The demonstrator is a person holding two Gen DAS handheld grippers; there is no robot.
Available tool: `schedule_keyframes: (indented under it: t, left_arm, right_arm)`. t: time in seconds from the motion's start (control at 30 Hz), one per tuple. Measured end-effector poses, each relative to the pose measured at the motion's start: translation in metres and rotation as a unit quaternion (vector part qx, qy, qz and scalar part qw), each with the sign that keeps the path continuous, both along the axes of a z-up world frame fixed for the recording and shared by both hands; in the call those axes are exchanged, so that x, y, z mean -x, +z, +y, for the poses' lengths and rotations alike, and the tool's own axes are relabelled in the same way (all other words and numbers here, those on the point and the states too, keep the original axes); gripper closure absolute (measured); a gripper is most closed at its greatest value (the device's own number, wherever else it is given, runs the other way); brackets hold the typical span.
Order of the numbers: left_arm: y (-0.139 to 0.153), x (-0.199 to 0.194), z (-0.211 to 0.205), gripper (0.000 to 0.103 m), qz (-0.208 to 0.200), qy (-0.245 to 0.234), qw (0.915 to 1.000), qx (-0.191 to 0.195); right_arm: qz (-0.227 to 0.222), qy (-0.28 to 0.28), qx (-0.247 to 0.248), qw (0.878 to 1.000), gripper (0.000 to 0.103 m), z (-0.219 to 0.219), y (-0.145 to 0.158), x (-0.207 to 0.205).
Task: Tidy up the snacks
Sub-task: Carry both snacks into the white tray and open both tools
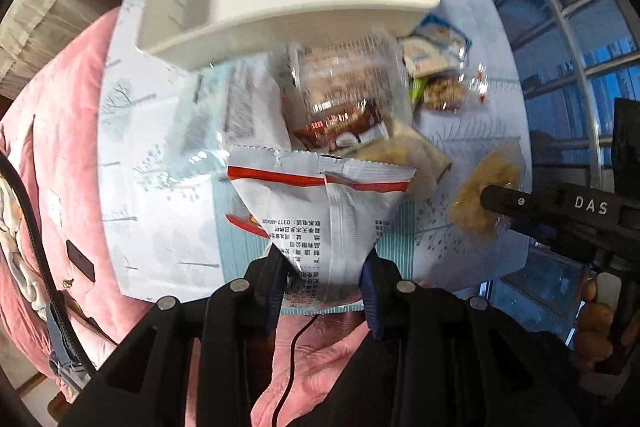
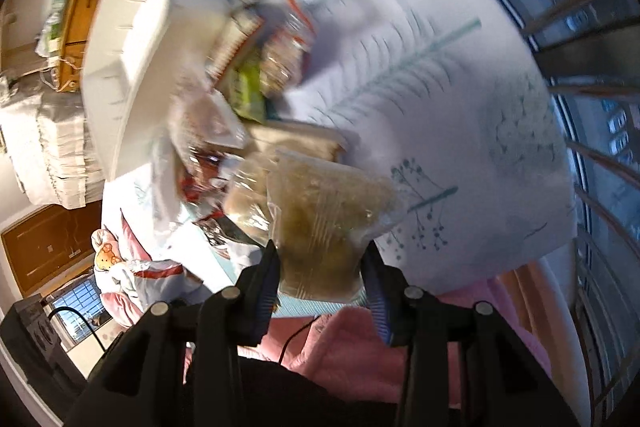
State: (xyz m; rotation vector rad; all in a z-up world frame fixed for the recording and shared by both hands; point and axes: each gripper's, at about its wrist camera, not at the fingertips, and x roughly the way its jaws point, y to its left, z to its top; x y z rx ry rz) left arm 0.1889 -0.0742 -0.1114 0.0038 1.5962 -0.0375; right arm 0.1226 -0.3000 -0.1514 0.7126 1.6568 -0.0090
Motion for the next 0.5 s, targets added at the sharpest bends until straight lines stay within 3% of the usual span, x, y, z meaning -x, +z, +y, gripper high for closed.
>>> schedule_keyframes:
  t: [0.23, 0.5]
  left_arm:
    - [0.045, -0.011, 0.016, 0.072, -0.063, 0.002, 0.9977, 0.024]
    - [0.068, -0.037, 0.041, 0.072, -0.113, 0.008, 0.9926, 0.043]
  right_arm:
    - [-0.083, 0.019, 0.012, 0.996, 0.063, 0.018, 0.04, -0.014]
    - [-0.181, 0.04, 0.043, 0.982, 0.064, 0.05, 0.085, -0.031]
